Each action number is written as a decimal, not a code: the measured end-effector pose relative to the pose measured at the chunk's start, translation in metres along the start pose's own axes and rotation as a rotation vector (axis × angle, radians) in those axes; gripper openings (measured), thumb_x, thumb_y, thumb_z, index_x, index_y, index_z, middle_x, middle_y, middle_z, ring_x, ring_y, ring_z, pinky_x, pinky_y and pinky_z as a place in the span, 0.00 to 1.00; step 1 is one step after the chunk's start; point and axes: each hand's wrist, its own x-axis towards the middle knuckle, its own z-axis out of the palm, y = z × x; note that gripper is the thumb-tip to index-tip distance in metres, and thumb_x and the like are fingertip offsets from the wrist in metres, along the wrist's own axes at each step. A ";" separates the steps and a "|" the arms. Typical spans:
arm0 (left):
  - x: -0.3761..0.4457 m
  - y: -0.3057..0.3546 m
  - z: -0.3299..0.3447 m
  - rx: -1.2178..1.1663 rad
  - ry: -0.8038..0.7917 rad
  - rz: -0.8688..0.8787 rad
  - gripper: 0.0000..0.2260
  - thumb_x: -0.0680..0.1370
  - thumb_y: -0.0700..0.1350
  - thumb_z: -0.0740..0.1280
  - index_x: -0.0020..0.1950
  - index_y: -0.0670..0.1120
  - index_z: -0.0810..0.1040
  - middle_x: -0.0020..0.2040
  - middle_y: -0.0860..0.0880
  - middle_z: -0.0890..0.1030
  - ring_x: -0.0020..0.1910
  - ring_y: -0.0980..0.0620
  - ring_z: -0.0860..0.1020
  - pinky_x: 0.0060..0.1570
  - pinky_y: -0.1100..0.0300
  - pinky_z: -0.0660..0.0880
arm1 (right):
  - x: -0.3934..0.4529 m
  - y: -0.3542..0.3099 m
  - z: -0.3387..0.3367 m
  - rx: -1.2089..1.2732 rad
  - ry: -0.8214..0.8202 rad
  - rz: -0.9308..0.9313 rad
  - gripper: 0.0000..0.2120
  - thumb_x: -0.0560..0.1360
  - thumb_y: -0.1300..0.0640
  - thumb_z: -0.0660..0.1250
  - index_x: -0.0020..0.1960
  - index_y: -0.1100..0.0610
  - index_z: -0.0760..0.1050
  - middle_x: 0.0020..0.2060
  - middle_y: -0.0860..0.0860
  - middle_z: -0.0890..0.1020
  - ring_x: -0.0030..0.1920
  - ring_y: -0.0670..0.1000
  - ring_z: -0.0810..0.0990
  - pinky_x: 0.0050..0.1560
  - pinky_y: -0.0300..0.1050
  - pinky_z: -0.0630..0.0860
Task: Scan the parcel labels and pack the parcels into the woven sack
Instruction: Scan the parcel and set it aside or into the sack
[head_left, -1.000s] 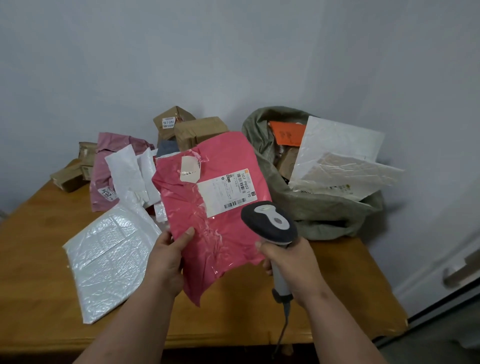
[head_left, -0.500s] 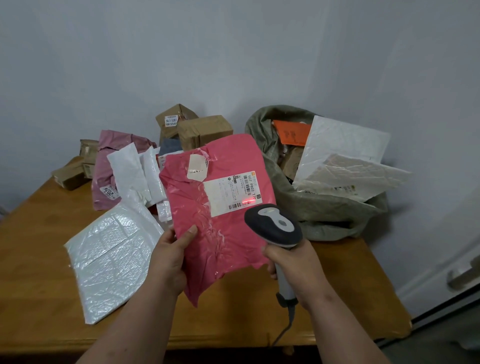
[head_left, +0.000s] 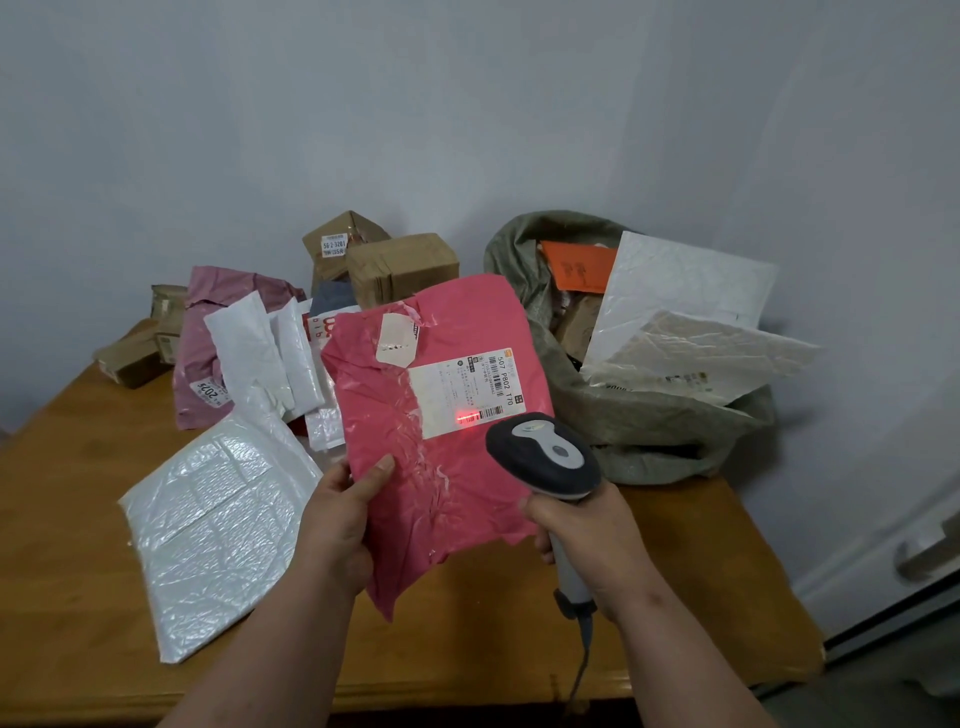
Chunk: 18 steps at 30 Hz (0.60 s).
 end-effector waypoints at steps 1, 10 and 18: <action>0.000 -0.001 0.001 0.004 -0.001 -0.002 0.12 0.74 0.41 0.73 0.57 0.48 0.82 0.49 0.48 0.87 0.43 0.52 0.86 0.36 0.59 0.80 | 0.001 0.001 -0.001 0.001 0.002 -0.001 0.04 0.71 0.63 0.73 0.42 0.56 0.80 0.26 0.47 0.78 0.28 0.44 0.77 0.30 0.37 0.75; -0.002 -0.008 0.035 0.050 -0.138 -0.010 0.15 0.74 0.39 0.72 0.60 0.44 0.80 0.52 0.43 0.86 0.46 0.46 0.86 0.41 0.54 0.82 | 0.017 0.004 -0.042 0.064 0.281 0.006 0.08 0.70 0.60 0.76 0.47 0.53 0.80 0.37 0.52 0.84 0.38 0.52 0.82 0.40 0.49 0.79; 0.004 -0.012 0.119 0.216 -0.408 0.048 0.18 0.70 0.43 0.73 0.60 0.48 0.81 0.54 0.48 0.86 0.49 0.51 0.85 0.38 0.63 0.80 | 0.029 0.003 -0.130 0.305 0.300 0.055 0.13 0.70 0.61 0.77 0.53 0.57 0.81 0.37 0.54 0.87 0.36 0.53 0.85 0.35 0.46 0.81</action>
